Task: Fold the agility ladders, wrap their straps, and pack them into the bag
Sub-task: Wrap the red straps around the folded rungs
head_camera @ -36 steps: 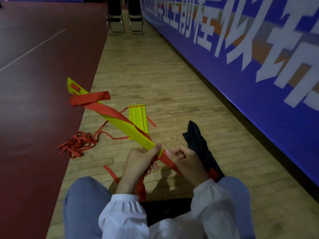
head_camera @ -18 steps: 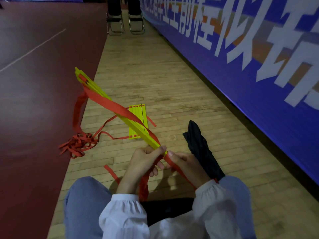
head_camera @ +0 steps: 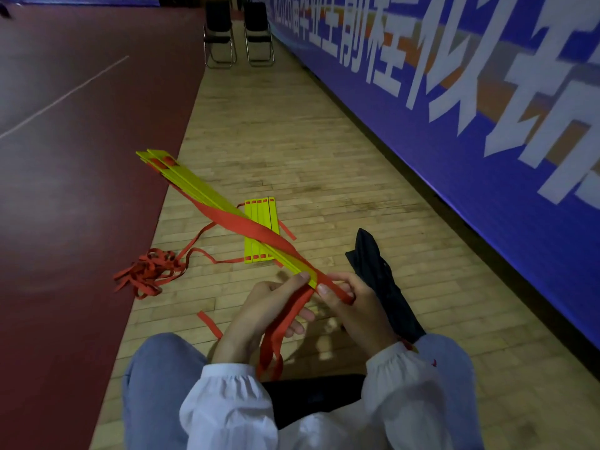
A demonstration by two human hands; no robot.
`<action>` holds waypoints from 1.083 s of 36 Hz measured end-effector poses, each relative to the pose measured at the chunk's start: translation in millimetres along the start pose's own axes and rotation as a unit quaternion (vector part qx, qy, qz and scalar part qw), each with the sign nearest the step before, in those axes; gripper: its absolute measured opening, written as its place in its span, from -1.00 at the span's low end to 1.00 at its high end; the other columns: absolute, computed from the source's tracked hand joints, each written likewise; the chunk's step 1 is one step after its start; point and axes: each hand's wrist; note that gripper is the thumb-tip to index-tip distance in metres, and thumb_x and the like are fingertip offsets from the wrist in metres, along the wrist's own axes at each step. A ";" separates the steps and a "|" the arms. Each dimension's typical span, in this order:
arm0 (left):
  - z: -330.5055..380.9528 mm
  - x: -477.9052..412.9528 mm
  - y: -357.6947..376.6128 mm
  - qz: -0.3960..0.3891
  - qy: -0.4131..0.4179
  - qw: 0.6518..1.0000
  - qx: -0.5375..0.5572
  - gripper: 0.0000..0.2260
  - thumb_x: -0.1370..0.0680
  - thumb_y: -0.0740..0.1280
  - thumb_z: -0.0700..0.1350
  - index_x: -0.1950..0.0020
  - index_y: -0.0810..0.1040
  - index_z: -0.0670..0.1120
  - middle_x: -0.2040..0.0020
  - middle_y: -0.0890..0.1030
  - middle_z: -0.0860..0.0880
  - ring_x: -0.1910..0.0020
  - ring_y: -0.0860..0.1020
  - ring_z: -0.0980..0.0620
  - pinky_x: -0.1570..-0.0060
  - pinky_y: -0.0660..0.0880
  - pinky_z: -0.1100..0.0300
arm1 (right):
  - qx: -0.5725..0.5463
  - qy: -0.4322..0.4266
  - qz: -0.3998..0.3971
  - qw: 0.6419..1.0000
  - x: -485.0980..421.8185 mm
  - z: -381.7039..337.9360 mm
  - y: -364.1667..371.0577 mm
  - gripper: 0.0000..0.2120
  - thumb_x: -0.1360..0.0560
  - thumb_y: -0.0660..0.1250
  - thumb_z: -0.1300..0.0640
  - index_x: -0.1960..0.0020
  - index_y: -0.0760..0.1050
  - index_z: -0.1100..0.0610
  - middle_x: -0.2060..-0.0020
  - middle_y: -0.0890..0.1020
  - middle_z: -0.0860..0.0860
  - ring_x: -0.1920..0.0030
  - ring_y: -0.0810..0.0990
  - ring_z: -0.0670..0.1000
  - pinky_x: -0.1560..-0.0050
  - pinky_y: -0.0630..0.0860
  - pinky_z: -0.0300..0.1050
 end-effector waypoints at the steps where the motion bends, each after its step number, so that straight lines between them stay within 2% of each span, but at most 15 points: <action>1: 0.0 -0.4 0.0 0.002 0.005 1.000 0.002 -0.58 -0.56 0.29 0.12 0.04 0.64 -0.26 0.20 0.68 -0.27 0.54 0.50 -0.01 0.57 0.41 0.29 | 0.003 -0.002 0.007 1.000 -0.2 0.9 0.4 -0.51 -0.20 0.28 -0.41 -0.03 0.51 -0.20 0.14 0.66 -0.11 0.08 0.64 -0.13 -0.07 0.56 0.06; 6: 0.8 -0.6 3.6 0.024 0.029 0.999 0.009 -0.58 -0.58 0.28 0.06 0.09 0.64 -0.32 0.25 0.68 -0.25 0.58 0.44 0.04 0.58 0.36 0.30 | 0.017 -0.012 0.028 0.999 1.0 0.0 6.0 -0.44 -0.19 0.27 -0.42 -0.09 0.50 -0.16 0.05 0.64 -0.14 0.05 0.62 -0.15 -0.05 0.57 0.02; 12: 1.0 -0.7 10.0 0.050 0.072 0.996 -0.010 -0.60 -0.60 0.28 -0.01 0.28 0.58 -0.30 0.55 0.56 -0.04 0.68 0.35 0.12 0.65 0.27 0.33 | 0.053 -0.017 0.049 0.997 0.8 -3.0 9.5 -0.47 -0.18 0.31 -0.39 -0.08 0.45 -0.19 0.00 0.61 -0.14 0.03 0.60 -0.13 0.01 0.58 -0.02; 16: -6.7 -5.5 9.9 0.061 0.122 0.991 -0.016 -0.64 -0.62 0.26 -0.09 0.31 0.51 -0.27 0.51 0.58 -0.09 0.70 0.35 0.10 0.66 0.25 0.33 | 0.054 -0.014 0.054 0.997 -0.3 -0.5 8.4 -0.60 -0.32 0.48 -0.17 -0.10 0.50 -0.12 0.01 0.61 -0.13 0.03 0.61 -0.11 0.01 0.58 -0.02; 20: -9.7 -7.1 5.5 0.058 0.149 0.987 -0.031 -0.58 -0.62 0.25 -0.12 0.36 0.54 -0.32 0.61 0.49 -0.08 0.71 0.32 0.09 0.65 0.25 0.31 | 0.029 -0.008 0.016 0.999 -0.7 -3.2 6.3 -0.72 -0.41 0.49 -0.03 -0.07 0.49 -0.10 0.09 0.61 -0.15 0.06 0.62 -0.10 0.00 0.58 -0.06; 24: -10.1 -5.9 1.3 0.030 0.167 0.985 -0.031 -0.59 -0.62 0.26 -0.14 0.35 0.56 -0.35 0.63 0.46 -0.08 0.70 0.33 0.09 0.64 0.28 0.30 | 0.012 0.000 0.009 1.000 -2.2 -5.4 3.3 -0.89 -0.51 0.37 -0.06 -0.02 0.51 -0.13 0.07 0.64 -0.08 0.04 0.63 -0.08 0.02 0.58 -0.12; 27: -10.0 -4.2 0.4 0.014 0.171 0.985 -0.028 -0.62 -0.62 0.26 -0.16 0.31 0.55 -0.37 0.61 0.48 -0.06 0.69 0.35 0.10 0.62 0.31 0.31 | 0.015 0.011 -0.001 1.000 -2.3 -6.3 0.5 -0.86 -0.53 0.34 -0.05 -0.04 0.57 -0.04 0.11 0.67 -0.05 0.08 0.65 -0.08 0.08 0.55 -0.19; 30: -5.9 -1.5 4.0 0.004 0.162 0.986 -0.031 -0.66 -0.63 0.24 -0.19 0.26 0.53 -0.37 0.61 0.51 -0.01 0.69 0.37 0.13 0.62 0.32 0.33 | 0.016 0.012 -0.007 1.000 -0.9 -6.1 -2.0 -0.89 -0.52 0.36 0.00 -0.01 0.60 0.00 0.15 0.68 -0.05 0.11 0.65 -0.09 0.04 0.58 -0.12; 32: -3.5 -1.0 6.9 -0.002 0.151 0.988 -0.028 -0.65 -0.63 0.23 -0.19 0.32 0.50 -0.32 0.59 0.52 -0.02 0.68 0.39 0.12 0.62 0.33 0.33 | 0.021 0.007 0.003 1.000 -1.2 -4.6 -3.2 -0.92 -0.51 0.38 0.00 0.04 0.59 -0.02 0.17 0.68 -0.05 0.12 0.65 -0.08 0.03 0.58 -0.07; 34: -3.8 -2.9 7.9 0.001 0.134 0.991 -0.021 -0.62 -0.62 0.26 -0.16 0.39 0.50 -0.24 0.56 0.54 -0.07 0.64 0.45 0.08 0.57 0.39 0.30 | 0.033 0.004 0.018 0.999 -2.4 -3.0 -4.1 -0.92 -0.48 0.39 -0.07 0.08 0.57 -0.08 0.19 0.67 -0.07 0.12 0.65 -0.07 0.03 0.59 -0.02; 36: -5.1 -5.4 7.4 0.012 0.127 0.992 -0.019 -0.59 -0.60 0.29 -0.10 0.44 0.53 -0.17 0.52 0.56 -0.13 0.50 0.53 -0.06 0.43 0.43 0.23 | 0.045 0.001 0.032 0.998 -3.2 -2.3 -5.0 -0.93 -0.46 0.40 -0.10 0.10 0.55 -0.15 0.18 0.67 -0.10 0.11 0.65 -0.07 0.02 0.59 0.04; 39: -4.0 -5.2 7.9 0.030 0.135 0.990 -0.020 -0.53 -0.59 0.30 -0.04 0.53 0.56 -0.09 0.42 0.57 -0.23 0.29 0.51 -0.16 0.31 0.39 0.16 | 0.044 -0.012 0.055 0.997 -2.2 -5.0 -3.8 -0.87 -0.43 0.41 -0.13 0.06 0.55 -0.14 0.16 0.67 -0.10 0.11 0.65 -0.06 0.02 0.60 0.07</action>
Point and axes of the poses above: each hand's wrist, its own x-axis away from the middle knuckle, its own y-axis out of the palm, z = x × y
